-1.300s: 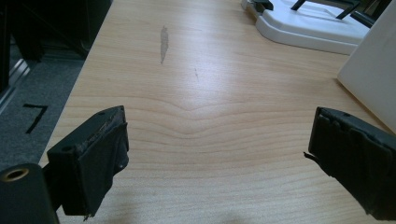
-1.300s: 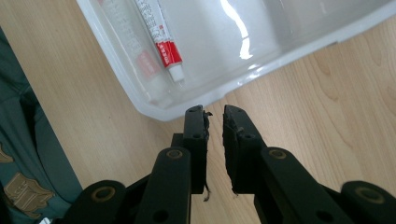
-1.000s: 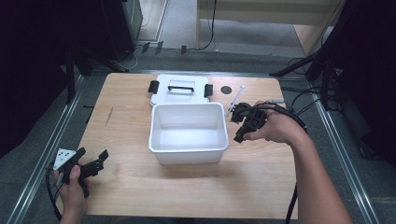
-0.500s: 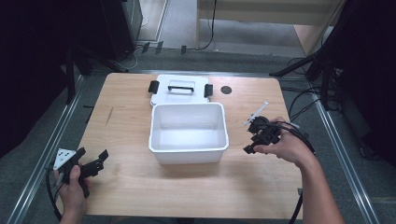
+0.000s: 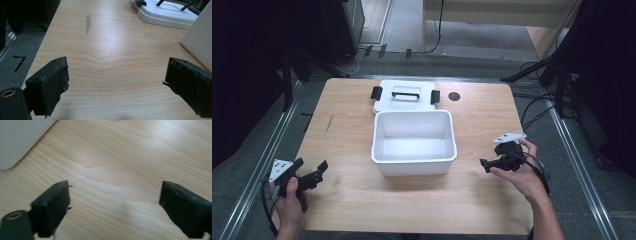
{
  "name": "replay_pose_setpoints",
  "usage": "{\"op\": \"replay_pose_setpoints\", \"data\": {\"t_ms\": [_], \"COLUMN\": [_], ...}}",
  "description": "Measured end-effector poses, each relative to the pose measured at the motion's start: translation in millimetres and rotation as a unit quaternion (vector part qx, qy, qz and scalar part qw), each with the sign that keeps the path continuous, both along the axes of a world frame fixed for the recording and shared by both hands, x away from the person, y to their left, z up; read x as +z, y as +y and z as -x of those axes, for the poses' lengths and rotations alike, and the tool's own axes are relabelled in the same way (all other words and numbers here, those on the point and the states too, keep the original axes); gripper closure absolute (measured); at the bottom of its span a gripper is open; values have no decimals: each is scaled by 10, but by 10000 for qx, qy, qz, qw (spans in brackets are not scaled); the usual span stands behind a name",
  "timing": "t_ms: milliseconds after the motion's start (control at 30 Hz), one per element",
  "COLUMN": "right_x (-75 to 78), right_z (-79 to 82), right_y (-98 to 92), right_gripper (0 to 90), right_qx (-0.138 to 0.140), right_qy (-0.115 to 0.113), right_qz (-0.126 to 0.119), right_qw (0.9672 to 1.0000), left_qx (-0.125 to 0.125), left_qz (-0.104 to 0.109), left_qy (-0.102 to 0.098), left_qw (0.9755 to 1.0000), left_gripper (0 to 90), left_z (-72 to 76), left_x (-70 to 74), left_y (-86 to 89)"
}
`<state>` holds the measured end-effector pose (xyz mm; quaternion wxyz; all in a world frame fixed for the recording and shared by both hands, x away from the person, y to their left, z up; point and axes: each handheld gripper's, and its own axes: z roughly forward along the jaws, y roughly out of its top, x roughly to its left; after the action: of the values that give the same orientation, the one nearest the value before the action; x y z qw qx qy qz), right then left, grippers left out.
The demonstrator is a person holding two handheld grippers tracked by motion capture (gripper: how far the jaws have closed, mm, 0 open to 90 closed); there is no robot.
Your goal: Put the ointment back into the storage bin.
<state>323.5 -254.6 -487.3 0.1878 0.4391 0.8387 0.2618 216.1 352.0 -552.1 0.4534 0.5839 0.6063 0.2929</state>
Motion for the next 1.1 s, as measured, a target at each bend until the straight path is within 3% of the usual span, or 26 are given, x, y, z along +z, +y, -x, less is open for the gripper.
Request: {"op": "replay_pose_setpoints", "data": {"t_ms": [100,167,267,300,467,567,767,1100], "right_x": [-65,-96,-138,-183,-300,-360,-473,-518], "right_z": [56,84,115,164,279,353,488,701], "right_y": [-78,-153,-215,-260,-367,-457,-657,-848], "right_gripper": [14,0,0,0,0,0,0,0], "right_qx": [-404,-532,-592,-602,-731,-954,-1200,-1417], "right_qy": [-439,-596,-704,-865,-1133,-1357,-1421,-1484], "right_qz": [-187,-411,-548,-585,-751,-918,-1236,-1385], "right_qw": [9980,9960,9942,9927,9880,9819,9747,9689], "left_qx": [4,5,6,0,2,9,0,2], "left_qz": [-9,-8,-2,0,3,-1,-14,-18], "left_qy": [-10,-12,-14,-8,-10,1,8,4], "left_qw": [10000,10000,10000,10000,10000,10000,10000,10000], "left_gripper": [53,53,52,53,52,52,53,53], "left_z": [-1,-1,-1,-1,-2,-1,0,-1], "left_x": [-1,-1,-1,0,-1,0,1,0], "left_y": [1,1,1,2,1,1,1,-2]}}
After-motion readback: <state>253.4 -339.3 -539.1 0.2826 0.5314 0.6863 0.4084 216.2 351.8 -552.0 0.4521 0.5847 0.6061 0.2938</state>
